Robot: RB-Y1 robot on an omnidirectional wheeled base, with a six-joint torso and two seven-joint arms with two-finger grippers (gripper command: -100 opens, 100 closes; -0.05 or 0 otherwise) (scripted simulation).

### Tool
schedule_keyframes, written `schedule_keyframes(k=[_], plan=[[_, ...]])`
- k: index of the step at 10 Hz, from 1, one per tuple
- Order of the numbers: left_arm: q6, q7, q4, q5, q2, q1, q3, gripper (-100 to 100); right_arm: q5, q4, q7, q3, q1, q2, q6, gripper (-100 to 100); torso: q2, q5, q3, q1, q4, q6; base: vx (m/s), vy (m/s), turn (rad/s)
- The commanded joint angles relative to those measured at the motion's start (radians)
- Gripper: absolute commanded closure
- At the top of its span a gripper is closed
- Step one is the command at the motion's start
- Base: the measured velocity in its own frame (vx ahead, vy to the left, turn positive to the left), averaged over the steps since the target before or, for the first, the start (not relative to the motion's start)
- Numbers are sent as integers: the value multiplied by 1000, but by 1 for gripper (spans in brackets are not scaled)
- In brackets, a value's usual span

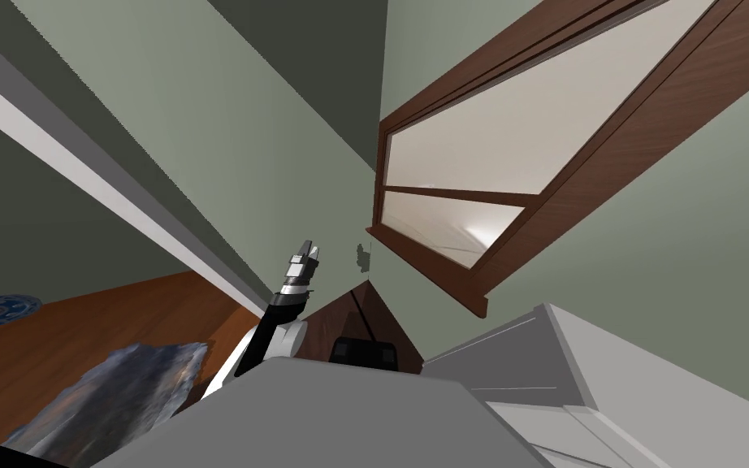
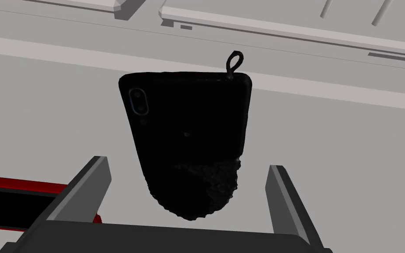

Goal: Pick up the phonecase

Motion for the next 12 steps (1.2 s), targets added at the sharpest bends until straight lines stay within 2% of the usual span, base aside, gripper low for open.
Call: schedule_keyframes(k=[1, 2, 3, 7, 8, 9, 11, 12], plan=[[0, 0, 0, 0, 0, 0, 0, 0, 6, 9, 13, 31, -21, -5, 18, -100, 0, 0, 0, 0, 0, 0, 20, 12, 7], [0, 0, 0, 0, 0, 0, 0, 0, 4, 8, 7, 19, -14, -5, 10, -100, 0, 0, 0, 0, 0, 0, 9, 5, 0], [0, 0, 0, 0, 0, 0, 0, 0, 4, 9, 9, 22, -15, -6, 13, 100, 1, 0, 0, 0, 0, 0, 0, 0, 0], [0, 0, 0, 0, 0, 0, 0, 0, 4, 9, 9, 21, -15, -6, 12, 100, 2, 0, 1, -1, 0, 0, 0, 0, 0], [0, 0, 0, 0, 0, 0, 0, 0, 4, 9, 9, 21, -15, -6, 12, 0, 2, 0, 1, -1, 0, 0, 0, 0, 0], [0, 0, 0, 0, 0, 0, 0, 0, -2, 2, -2, -9, 5, -2, -6, 100, 2, 0, 1, -1, 0, 0, -17, -4, -14], [0, 0, 0, 0, 0, 0, 0, 0, -10, -4, -17, -49, 31, 1, -29, 100, 3, 0, 2, -1, 1, 0, -30, -11, -11], [0, 0, 0, 0, 0, 0, 0, 0, -8, 2, -11, -35, 21, -3, -20, 100, 3, 0, 2, -1, 1, 0, -12, -4, 1]])
